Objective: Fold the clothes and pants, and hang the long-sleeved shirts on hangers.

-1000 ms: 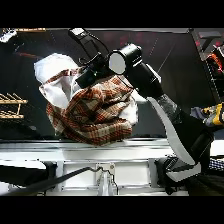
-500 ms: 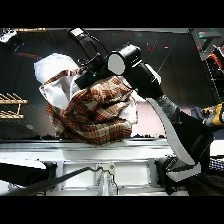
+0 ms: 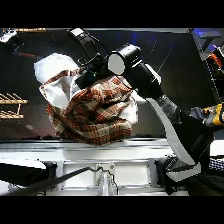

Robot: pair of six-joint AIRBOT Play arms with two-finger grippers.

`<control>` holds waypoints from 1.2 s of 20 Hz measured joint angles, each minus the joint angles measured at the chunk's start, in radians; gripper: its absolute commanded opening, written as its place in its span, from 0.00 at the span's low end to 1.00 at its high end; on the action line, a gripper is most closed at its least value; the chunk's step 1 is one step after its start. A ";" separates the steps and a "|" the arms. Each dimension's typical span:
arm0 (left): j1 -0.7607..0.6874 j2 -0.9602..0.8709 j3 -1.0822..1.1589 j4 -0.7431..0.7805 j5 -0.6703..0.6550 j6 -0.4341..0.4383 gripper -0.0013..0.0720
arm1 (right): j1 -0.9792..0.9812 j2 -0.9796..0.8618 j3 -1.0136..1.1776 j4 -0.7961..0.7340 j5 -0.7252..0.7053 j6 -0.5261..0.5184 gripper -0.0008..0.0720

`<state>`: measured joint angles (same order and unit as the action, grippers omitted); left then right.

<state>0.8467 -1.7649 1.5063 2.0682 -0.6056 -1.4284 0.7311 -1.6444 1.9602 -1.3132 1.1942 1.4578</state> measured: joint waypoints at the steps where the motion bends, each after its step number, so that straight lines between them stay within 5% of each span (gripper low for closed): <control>1: 0.000 0.009 0.000 0.000 0.000 0.000 0.05 | 0.000 0.000 0.000 -0.001 0.000 0.000 0.06; 8: -0.009 0.135 0.000 -0.061 -0.008 0.004 0.05 | 0.000 0.000 0.000 -0.001 -0.001 0.000 0.06; 16: -0.025 0.477 0.000 -0.433 -0.063 0.002 0.05 | -0.007 0.000 0.000 -0.083 -0.069 -0.010 0.06; 20: -0.161 0.670 -0.054 -0.624 -0.200 -0.005 0.05 | -0.034 0.000 0.000 -0.126 -0.140 -0.019 0.06; 24: -0.401 0.882 -0.182 -0.623 -0.379 -0.006 0.05 | -0.069 0.001 0.000 -0.148 -0.179 -0.048 0.06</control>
<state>0.4458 -0.8833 1.3247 1.4448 -0.9848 -1.4342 0.6624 -1.6436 1.9602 -1.4609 1.0157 1.4097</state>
